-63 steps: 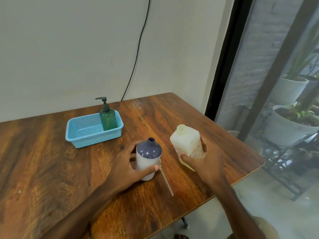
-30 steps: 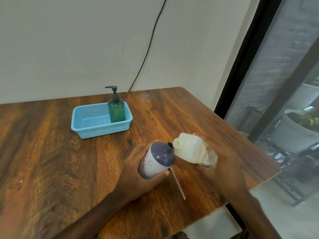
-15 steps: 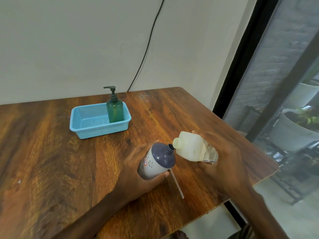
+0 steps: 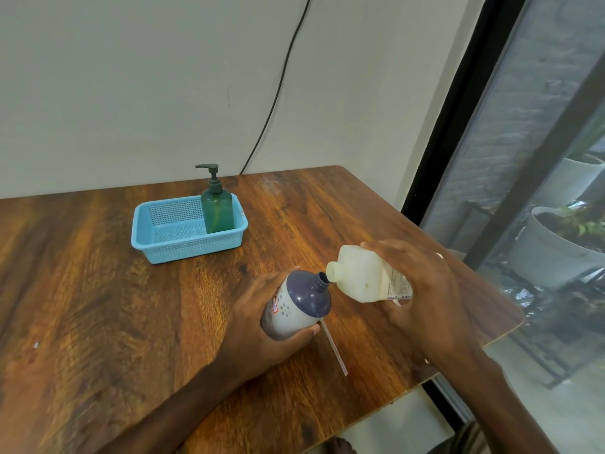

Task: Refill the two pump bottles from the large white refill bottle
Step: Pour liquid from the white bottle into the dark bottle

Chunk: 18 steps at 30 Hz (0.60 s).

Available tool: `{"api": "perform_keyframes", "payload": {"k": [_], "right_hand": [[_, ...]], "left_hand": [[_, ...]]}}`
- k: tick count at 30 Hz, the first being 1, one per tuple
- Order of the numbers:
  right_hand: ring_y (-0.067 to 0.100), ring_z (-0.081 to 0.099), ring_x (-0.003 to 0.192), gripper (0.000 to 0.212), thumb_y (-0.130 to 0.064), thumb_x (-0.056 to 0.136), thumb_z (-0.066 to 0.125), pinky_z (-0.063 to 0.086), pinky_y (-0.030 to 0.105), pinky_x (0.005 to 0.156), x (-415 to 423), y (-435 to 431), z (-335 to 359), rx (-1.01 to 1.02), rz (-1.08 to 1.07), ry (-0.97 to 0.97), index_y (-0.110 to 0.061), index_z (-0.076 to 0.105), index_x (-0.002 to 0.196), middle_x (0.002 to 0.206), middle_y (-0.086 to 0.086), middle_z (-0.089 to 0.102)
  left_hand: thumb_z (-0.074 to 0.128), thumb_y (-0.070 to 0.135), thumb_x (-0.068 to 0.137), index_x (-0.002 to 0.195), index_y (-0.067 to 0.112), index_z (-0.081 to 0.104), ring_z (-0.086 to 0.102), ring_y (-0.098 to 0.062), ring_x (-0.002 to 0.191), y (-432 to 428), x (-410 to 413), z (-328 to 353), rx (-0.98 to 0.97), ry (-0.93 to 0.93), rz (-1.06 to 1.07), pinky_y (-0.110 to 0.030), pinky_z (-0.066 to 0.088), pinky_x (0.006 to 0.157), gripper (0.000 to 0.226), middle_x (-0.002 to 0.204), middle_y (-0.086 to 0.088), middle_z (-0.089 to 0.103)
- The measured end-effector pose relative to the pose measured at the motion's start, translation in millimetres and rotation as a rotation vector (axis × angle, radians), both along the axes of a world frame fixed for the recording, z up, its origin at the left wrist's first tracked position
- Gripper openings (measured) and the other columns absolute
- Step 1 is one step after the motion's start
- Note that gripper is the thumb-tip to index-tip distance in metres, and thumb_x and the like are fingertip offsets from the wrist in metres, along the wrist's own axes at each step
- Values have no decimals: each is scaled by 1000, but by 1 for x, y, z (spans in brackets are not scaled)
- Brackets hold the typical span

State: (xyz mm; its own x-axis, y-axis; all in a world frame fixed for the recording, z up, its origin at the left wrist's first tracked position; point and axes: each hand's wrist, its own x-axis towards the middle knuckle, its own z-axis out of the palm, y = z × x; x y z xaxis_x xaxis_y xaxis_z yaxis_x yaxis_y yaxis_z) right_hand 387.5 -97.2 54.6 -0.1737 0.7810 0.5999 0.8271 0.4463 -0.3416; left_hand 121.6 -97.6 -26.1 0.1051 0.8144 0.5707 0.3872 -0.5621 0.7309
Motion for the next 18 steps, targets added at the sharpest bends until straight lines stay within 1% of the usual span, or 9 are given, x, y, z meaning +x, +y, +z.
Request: {"api": "perform_keyframes", "payload": {"k": [3,7,11,13,18], "right_hand": [[29,57,129,87,-18,60,98,47,64,101,-1,2,1,9,-6,-24,-29,60,137,137,2,65],[33,58,128,85,-17,60,98,47,66,101,0,2,2,15,-6,-15,-28,61,137,137,6,65],[29,56,131,84,-20,61,98,45,56,106,-2,0,9,4,-26,-82,-30,62,137,139,2,63],[27,54,132,86,-19,61,97,41,51,106,-1,-1,12,-11,-41,-108,-30,62,138,140,0,62],[27,54,132,85,-17,62,97,39,46,105,-4,-2,18,-14,-57,-143,-30,62,138,140,0,62]], "left_hand": [[98,41,69,143,19,58,63,-19,126,0,0,0,2,2,3,-43,57,99,87,136,7,64],[97,43,69,143,20,59,62,-16,127,0,0,1,10,22,20,-43,56,100,87,136,9,63],[98,42,68,141,20,60,63,-17,126,0,0,1,20,27,23,-44,56,99,86,135,9,63],[99,42,68,141,19,60,63,-16,125,0,0,2,22,28,28,-43,55,100,86,135,9,63],[100,38,67,140,18,61,64,-17,123,0,0,2,24,14,23,-42,55,99,85,133,6,65]]}}
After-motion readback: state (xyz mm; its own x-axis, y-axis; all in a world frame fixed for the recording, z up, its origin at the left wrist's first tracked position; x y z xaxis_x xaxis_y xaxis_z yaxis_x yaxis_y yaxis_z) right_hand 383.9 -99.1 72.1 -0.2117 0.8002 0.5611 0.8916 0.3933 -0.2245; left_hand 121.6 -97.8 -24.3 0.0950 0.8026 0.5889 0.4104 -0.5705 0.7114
